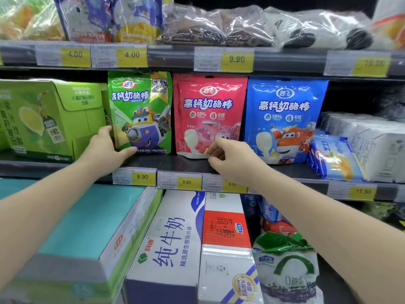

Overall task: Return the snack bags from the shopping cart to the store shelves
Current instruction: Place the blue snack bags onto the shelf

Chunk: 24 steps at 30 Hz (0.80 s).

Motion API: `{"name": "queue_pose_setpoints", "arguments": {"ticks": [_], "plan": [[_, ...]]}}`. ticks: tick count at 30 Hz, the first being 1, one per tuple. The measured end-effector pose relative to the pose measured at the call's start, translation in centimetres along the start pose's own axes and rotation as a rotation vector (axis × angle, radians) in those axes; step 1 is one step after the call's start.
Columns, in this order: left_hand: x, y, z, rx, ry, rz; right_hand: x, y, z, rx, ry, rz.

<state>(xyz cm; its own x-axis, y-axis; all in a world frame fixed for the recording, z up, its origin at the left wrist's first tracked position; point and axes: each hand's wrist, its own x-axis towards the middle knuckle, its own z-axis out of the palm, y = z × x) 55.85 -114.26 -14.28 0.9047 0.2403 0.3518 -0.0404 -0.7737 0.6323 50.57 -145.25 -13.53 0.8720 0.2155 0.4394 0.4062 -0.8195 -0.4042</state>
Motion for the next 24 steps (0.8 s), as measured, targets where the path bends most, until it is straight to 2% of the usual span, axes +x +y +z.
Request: {"name": "queue_pose_setpoints", "arguments": {"ticks": [5, 9, 14, 17, 20, 24], "plan": [[-2.9, 2.5, 0.9, 0.048, 0.048, 0.048, -2.4, 1.9, -2.3, 0.029, 0.066, 0.01], [-7.1, 7.1, 3.0, 0.083, 0.144, 0.317, -4.5, 4.3, -4.5, 0.01, 0.126, 0.013], [-13.5, 15.6, 8.1, -0.005, -0.165, 0.627, -6.6, 7.6, -7.3, -0.026, 0.218, 0.059], [-14.4, 19.3, 11.6, 0.062, -0.312, 0.569, -7.0, 9.0, -8.4, -0.078, 0.185, 0.085], [-14.2, 21.8, 13.8, 0.163, -0.357, 0.463, -6.8, 9.8, -8.6, -0.089, 0.094, 0.081], [-13.5, 23.1, 15.1, 0.221, -0.378, 0.395, -7.1, 10.4, -8.5, -0.057, 0.068, 0.08]]}}
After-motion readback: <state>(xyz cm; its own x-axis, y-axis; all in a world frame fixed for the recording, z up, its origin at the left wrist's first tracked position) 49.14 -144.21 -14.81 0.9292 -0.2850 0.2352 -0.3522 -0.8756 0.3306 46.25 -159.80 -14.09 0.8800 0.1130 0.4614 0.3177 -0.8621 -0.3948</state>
